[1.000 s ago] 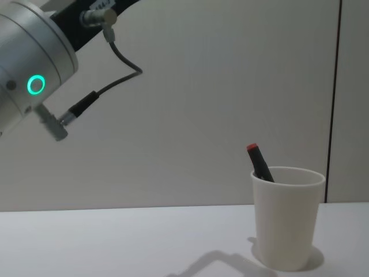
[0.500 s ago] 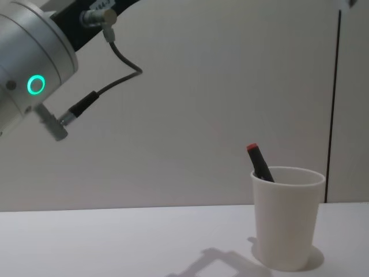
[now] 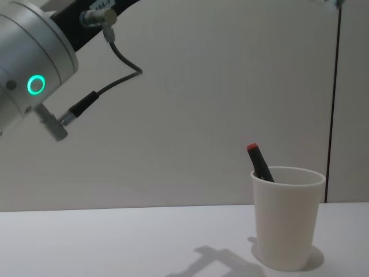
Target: Place the pen into the pen holder.
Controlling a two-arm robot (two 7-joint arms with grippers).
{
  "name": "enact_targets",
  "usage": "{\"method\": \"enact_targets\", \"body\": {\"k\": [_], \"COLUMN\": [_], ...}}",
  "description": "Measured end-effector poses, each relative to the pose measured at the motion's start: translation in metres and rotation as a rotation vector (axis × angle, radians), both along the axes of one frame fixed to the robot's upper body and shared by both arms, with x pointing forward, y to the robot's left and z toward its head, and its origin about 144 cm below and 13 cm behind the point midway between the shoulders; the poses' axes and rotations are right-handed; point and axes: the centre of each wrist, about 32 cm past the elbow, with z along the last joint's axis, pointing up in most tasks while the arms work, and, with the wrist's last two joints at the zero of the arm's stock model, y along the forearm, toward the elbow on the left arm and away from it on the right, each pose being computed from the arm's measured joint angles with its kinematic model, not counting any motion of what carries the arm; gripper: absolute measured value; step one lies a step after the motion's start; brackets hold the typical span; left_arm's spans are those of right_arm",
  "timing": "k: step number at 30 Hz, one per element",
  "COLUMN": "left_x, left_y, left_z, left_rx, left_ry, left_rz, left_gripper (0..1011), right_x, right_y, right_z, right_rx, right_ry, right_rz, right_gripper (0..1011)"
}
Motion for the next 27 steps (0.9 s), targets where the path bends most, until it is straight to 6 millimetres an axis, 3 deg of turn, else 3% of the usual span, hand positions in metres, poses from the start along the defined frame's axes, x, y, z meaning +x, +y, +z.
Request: {"method": "enact_targets", "body": {"k": [8, 12, 27], "left_x": [0.0000, 0.0000, 0.0000], "left_y": [0.0000, 0.0000, 0.0000], "left_z": [0.0000, 0.0000, 0.0000], "left_rx": [0.000, 0.000, 0.000], "left_ry": [0.000, 0.000, 0.000], "left_rz": [0.000, 0.000, 0.000], "left_gripper": [139, 139, 139], "right_x": [0.0008, 0.0009, 0.0013], "right_y": [0.0015, 0.0018, 0.0025], "right_z": [0.0006, 0.0006, 0.0009], "right_rx": [-0.008, -0.009, -0.014], "right_ry": [-0.005, -0.006, -0.008], "right_rz": [-0.006, -0.007, -0.010], "right_gripper": [998, 934, 487]}}
